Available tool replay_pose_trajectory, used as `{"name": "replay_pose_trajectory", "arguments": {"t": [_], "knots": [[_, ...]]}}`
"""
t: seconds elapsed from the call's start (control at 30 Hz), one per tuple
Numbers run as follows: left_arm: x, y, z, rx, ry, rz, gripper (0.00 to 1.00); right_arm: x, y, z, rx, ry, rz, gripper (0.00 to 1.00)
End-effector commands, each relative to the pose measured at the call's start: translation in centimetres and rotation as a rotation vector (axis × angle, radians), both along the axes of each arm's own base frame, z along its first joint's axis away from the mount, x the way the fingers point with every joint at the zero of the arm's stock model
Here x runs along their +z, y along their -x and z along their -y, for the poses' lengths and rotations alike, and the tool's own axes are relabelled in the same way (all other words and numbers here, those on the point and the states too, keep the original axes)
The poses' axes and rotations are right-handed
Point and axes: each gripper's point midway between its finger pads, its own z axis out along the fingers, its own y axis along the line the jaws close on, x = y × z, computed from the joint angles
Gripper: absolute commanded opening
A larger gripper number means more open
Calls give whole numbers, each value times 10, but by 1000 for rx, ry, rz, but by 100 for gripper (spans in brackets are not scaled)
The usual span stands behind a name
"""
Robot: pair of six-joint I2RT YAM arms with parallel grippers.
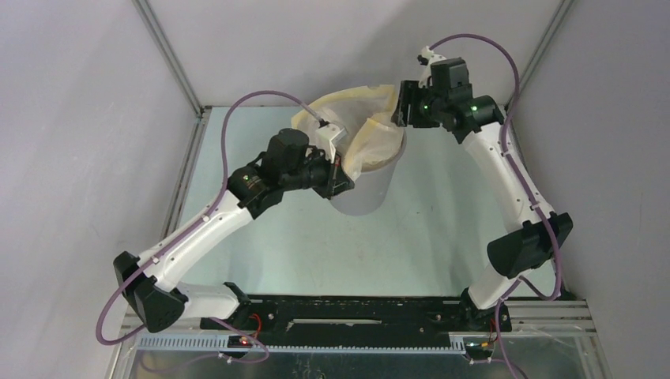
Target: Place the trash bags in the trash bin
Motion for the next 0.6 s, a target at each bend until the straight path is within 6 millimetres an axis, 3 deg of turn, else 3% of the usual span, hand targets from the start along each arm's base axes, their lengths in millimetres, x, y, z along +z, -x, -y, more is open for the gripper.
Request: {"name": "replay_pose_trajectory", "arguments": {"t": [0.0,0.2,0.33,0.57], "knots": [[13,5,11,-53,41,83,2,33,8,-5,-48,103,120,59],[9,5,14,-57,31,79,2,52,17,-20,-10,154,199,53],[9,5,12,-45,27,85,4,63,24,-34,10,191,223,55],[44,-1,-2,53,82,139,29,64,21,-63,130,235,242,57]]}}
